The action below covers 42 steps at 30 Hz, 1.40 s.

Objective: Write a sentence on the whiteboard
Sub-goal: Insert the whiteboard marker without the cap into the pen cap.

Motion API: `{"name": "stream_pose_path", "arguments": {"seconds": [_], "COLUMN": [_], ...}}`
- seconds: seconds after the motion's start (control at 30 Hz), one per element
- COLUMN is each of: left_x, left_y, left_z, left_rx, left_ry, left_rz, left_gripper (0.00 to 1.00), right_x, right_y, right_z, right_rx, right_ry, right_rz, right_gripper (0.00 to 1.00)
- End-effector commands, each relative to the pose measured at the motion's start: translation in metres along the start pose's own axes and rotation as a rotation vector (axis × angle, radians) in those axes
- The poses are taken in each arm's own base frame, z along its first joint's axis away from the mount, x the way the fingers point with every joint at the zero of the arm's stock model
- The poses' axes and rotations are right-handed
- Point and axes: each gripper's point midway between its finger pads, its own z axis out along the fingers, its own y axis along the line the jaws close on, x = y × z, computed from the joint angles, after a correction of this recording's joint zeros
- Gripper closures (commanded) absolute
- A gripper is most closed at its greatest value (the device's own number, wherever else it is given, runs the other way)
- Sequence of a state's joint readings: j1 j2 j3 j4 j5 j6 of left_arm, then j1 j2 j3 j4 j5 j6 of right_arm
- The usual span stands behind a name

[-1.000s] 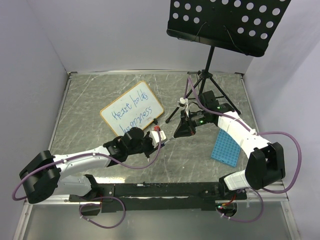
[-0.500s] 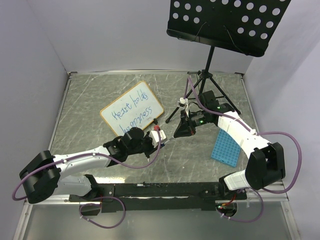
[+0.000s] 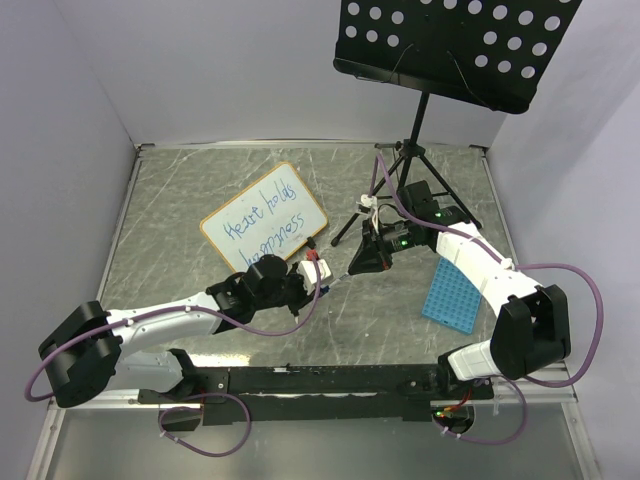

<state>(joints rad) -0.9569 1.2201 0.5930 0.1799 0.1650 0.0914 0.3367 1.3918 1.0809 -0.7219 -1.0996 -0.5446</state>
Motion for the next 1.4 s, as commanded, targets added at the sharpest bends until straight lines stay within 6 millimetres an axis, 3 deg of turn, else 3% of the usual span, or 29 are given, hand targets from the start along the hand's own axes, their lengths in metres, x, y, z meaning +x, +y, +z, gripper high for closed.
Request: {"name": "stream_pose_path", "arguments": {"seconds": [0.0, 0.87, 1.23, 1.33, 1.37], "left_x": [-0.015, -0.028, -0.048, -0.060, -0.073], "left_y": [-0.002, 0.001, -0.004, -0.001, 0.001], "left_z": [-0.003, -0.001, 0.001, 0.005, 0.006], "left_rx": [0.013, 0.013, 0.057, 0.050, 0.045], "left_ry": [-0.063, -0.094, -0.140, -0.156, -0.181], "left_rz": [0.001, -0.030, -0.032, -0.032, -0.034], "left_gripper": [0.99, 0.99, 0.99, 0.99, 0.99], "right_x": [-0.023, -0.015, -0.009, -0.005, -0.004], "right_y": [0.002, 0.000, 0.004, 0.006, 0.005], "right_z": [-0.009, 0.000, 0.014, 0.021, 0.023], "right_rx": [0.023, -0.003, -0.045, -0.070, -0.075], "right_ry": [-0.041, -0.022, 0.010, 0.025, 0.031], "right_rz": [-0.091, -0.056, -0.044, -0.034, -0.029], "right_gripper": [1.00, 1.00, 1.00, 1.00, 1.00]}}
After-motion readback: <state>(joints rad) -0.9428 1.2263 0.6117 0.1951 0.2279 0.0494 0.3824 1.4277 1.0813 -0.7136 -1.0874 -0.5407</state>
